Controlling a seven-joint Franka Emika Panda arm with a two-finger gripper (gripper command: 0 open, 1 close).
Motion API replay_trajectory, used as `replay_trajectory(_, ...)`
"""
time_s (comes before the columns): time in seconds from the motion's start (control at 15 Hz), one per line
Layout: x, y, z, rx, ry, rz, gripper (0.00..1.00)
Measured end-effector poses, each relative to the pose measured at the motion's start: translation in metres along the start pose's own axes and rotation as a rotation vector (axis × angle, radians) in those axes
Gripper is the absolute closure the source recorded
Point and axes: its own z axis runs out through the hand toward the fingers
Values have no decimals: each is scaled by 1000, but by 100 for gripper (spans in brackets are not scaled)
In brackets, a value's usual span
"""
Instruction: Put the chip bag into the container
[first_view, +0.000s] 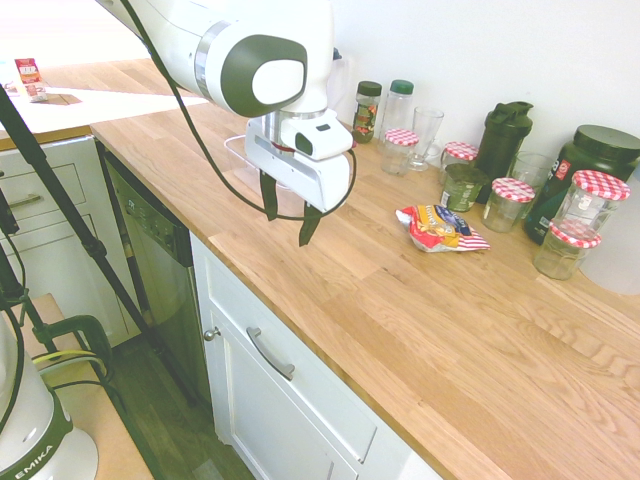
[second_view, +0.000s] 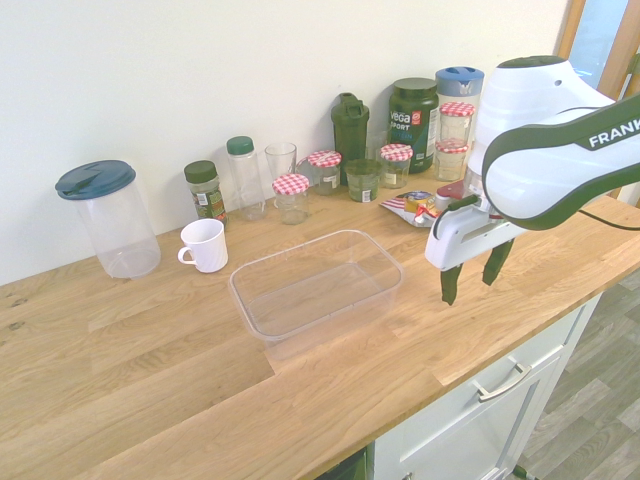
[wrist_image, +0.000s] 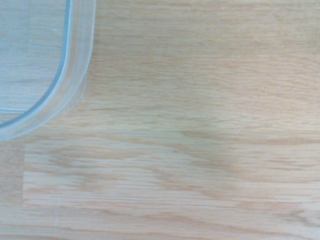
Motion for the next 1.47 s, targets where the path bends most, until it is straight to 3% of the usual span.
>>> replay_trajectory(0.53, 50, -3, -6, -33, 91, -3, 0)
replay_trajectory(0.87, 106, -51, 15, -66, 178, 34, 0)
replay_trajectory(1.47, 159, -128, -29, -65, 303, 1, 0)
